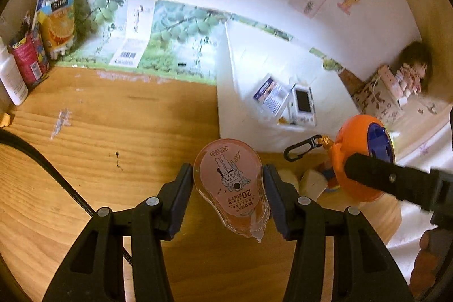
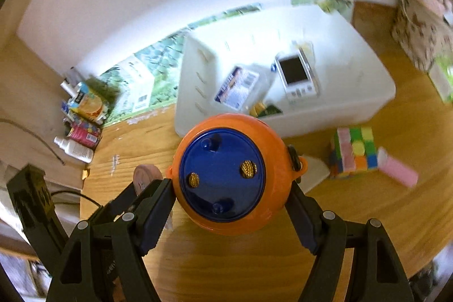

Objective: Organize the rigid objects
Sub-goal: 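Carry the tape dispenser and orange cord reel into the white bin and open both grippers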

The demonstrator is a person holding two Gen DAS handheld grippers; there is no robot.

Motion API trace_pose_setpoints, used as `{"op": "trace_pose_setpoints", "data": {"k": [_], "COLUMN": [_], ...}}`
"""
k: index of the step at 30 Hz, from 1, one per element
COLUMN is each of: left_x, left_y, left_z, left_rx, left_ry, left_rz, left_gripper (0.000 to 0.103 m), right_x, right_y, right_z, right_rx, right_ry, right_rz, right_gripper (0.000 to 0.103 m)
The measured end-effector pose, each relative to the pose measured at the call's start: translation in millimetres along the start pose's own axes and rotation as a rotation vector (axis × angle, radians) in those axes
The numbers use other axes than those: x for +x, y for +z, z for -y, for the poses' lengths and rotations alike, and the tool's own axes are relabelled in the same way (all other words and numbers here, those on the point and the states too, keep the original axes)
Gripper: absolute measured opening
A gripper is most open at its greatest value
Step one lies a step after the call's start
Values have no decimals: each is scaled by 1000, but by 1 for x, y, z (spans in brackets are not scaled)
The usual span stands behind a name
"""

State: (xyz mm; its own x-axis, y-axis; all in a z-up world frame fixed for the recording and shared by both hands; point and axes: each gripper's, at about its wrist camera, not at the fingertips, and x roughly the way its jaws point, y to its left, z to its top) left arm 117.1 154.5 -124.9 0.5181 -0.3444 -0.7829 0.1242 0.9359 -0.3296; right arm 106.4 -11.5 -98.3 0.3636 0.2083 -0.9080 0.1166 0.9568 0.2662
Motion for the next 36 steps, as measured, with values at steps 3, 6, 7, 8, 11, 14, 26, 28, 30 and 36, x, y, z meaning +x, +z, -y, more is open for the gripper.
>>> {"op": "trace_pose_setpoints", "data": {"k": [3,6,7,8,11,14,26,28,30,36], "left_x": [-4,-8,-8,-9,-10,-8,22,29,35,55], "left_y": [6,15,18,21,31,40,68,72,75,83], "left_z": [8,17,20,23,34,47,95,102,108,126], "left_rx": [-8,-14,-17,-19,-17,-12,14,16,22,43], "left_ry": [15,32,37,41,62,84,171,199,224,300], "left_rz": [43,89,102,114,152,186,211,199,192,159], "left_gripper": [54,54,54,54,54,54,54,54,54,55], "right_x": [-9,-14,-16,-17,-20,-20,0,5,10,25], "right_y": [4,9,12,14,21,30,71,77,82,96], "right_z": [3,9,12,14,25,38,94,101,108,122], "right_rx": [-65,-123,-141,-154,-185,-204,-236,-247,-263,-323], "right_ry": [11,16,15,14,13,12,1,-6,-10,-4], "right_rz": [33,57,65,70,88,103,101,105,114,126], "right_gripper": [77,77,77,77,77,77,77,77,77,77]}}
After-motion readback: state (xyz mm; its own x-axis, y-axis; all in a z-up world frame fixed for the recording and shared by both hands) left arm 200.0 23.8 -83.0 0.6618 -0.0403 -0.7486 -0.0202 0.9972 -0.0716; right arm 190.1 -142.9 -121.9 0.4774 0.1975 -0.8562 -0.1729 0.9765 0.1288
